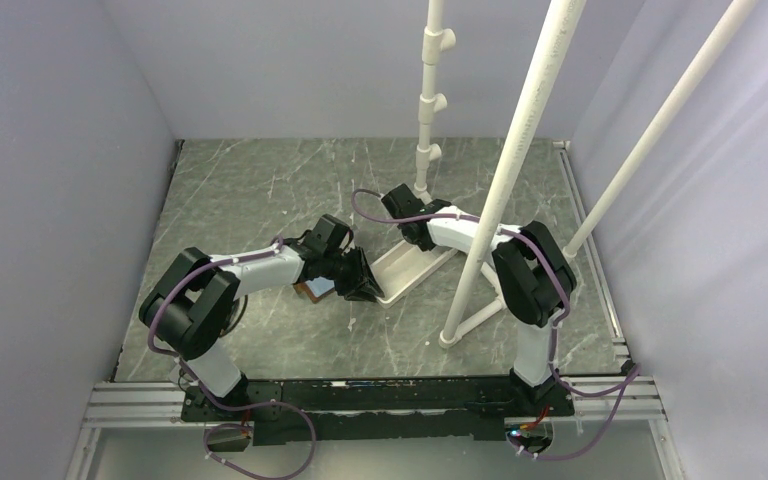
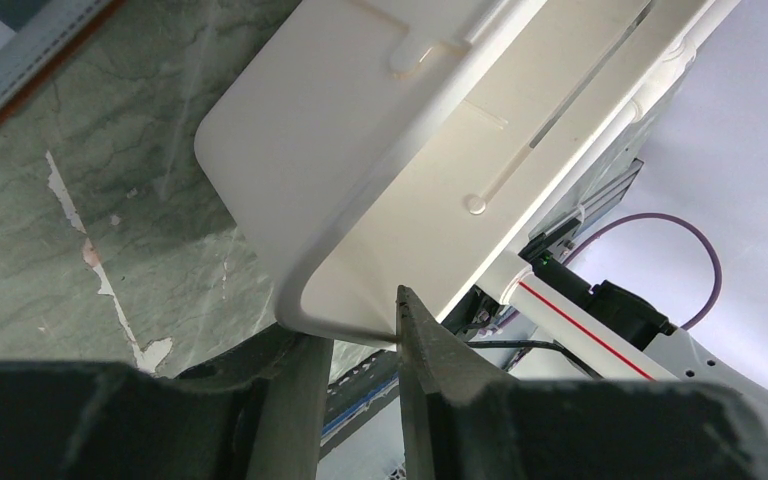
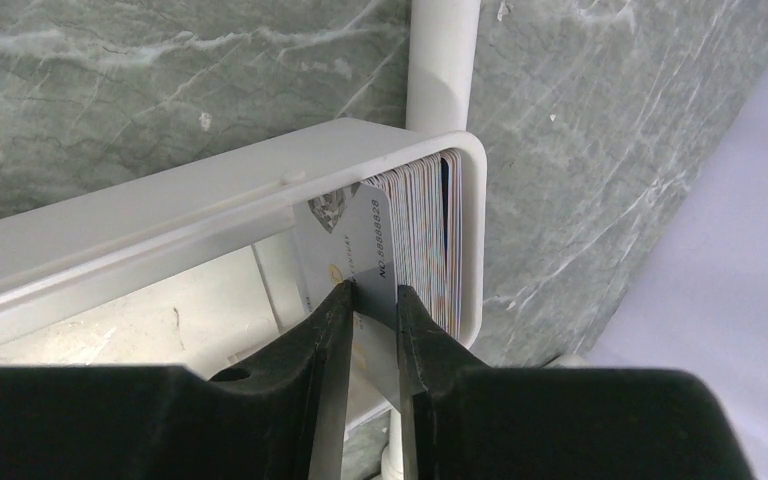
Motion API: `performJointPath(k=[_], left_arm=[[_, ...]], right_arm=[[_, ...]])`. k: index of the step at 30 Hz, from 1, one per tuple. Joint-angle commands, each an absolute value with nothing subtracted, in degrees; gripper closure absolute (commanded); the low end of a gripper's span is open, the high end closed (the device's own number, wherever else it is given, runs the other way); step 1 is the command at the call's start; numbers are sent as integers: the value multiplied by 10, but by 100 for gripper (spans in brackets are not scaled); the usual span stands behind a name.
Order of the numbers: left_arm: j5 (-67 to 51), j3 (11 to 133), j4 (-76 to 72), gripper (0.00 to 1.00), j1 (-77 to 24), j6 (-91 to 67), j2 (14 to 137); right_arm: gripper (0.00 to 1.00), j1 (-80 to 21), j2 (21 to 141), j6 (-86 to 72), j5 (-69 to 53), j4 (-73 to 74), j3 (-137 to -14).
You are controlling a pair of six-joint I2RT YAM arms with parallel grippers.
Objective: Put the credit cards into the card holder
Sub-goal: Pick up the credit card from the storage box.
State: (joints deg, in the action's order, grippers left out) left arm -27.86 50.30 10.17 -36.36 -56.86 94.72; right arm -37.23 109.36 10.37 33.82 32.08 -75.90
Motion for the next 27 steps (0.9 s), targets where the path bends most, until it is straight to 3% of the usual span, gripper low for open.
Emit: performJointPath(k=[1,14,23,25,27], left_arm=[[-285,495,89,67,-368,-569,936],[-287,488,86,67,-368,-569,938],[-287,489,87,68,-368,-568,935],[-287,488,84,69,-368,-569,935],[-288,486,82,69,-368,-571,934]], right_arm=[[80,-358,1068,103,373,319,-776],[96,-329,1020,93,268,333,-783],[91,-305,1021,84,204,349,-799],[99,-304,1024,87,210,346,-798],[100,-304,1030,89,225,343,-800]])
